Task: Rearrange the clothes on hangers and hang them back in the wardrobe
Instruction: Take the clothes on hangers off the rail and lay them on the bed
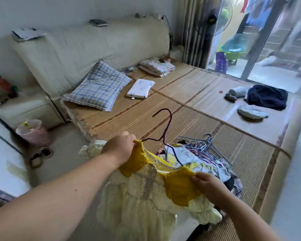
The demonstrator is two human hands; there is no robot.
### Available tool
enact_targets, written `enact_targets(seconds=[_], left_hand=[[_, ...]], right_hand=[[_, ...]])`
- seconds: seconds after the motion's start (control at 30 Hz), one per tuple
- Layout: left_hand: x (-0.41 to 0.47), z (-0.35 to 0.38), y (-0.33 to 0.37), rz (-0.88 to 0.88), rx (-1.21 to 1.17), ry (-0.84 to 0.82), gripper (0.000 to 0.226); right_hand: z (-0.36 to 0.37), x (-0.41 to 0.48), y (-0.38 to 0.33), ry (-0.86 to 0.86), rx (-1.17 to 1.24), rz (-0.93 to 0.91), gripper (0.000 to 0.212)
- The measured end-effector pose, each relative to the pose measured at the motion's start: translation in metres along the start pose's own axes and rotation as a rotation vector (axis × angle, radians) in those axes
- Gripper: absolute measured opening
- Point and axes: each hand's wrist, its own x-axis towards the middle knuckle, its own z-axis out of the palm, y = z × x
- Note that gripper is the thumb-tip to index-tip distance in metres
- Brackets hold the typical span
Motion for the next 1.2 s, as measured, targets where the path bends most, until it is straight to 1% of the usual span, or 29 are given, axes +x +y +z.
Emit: enact_targets(seconds=[0.13,0.23,0.3,0.37,0.47,0.53,0.6,0.73,0.77,0.83,0.87,0.93,1.03,1.1,1.2], left_hand=[[0.065,0.035,0.076,0.104,-0.017,-0.073,0.024],[0.111,0.061,0.108,0.114,-0.05,-0.114,0.024],[0.142,0.085,0.12,0.094,-0.052,-0.148,0.023],[0.163,0.11,0.127,0.055,-0.025,-0.214,0.023],[0.189,0.146,0.133,0.009,-0.007,-0.291,0.022],[0.202,0.162,0.136,0.004,-0.012,-0.323,0.022],[0.212,0.176,0.139,-0.004,-0.019,-0.348,0.02],[0.22,0.19,0.138,-0.001,-0.056,-0.382,0.019],[0.219,0.193,0.135,-0.009,-0.071,-0.396,0.022],[0.213,0.197,0.126,-0.016,-0.094,-0.429,0.033],[0.207,0.199,0.119,-0.024,-0.092,-0.451,0.038],[0.193,0.198,0.104,-0.064,-0.098,-0.485,0.045],[0.173,0.179,0.082,-0.134,-0.123,-0.476,0.052],[0.159,0.155,0.066,-0.166,-0.13,-0.425,0.055],[0.136,0.11,0.04,-0.197,-0.137,-0.316,0.056]], right_hand=[[-0.057,0.015,0.045,0.149,0.113,0.094,0.016],[-0.084,0.04,0.065,0.225,0.121,0.151,0.018],[-0.098,0.069,0.081,0.249,0.081,0.191,0.02],[-0.107,0.095,0.092,0.228,-0.006,0.225,0.021],[-0.109,0.127,0.111,0.139,-0.185,0.28,0.019],[-0.109,0.144,0.122,0.111,-0.28,0.291,0.024],[-0.107,0.162,0.139,0.105,-0.236,0.323,0.025],[-0.102,0.19,0.157,0.091,-0.224,0.417,0.013],[-0.099,0.197,0.162,0.08,-0.233,0.44,0.027],[-0.094,0.208,0.167,0.076,-0.313,0.472,0.06],[-0.092,0.211,0.165,0.097,-0.359,0.47,0.068],[-0.09,0.215,0.15,0.144,-0.439,0.415,0.069],[-0.078,0.223,0.102,0.111,-0.493,0.188,0.068],[-0.062,0.227,0.057,0.056,-0.518,0.018,0.067],[-0.029,0.222,-0.024,-0.011,-0.556,-0.253,0.061]])
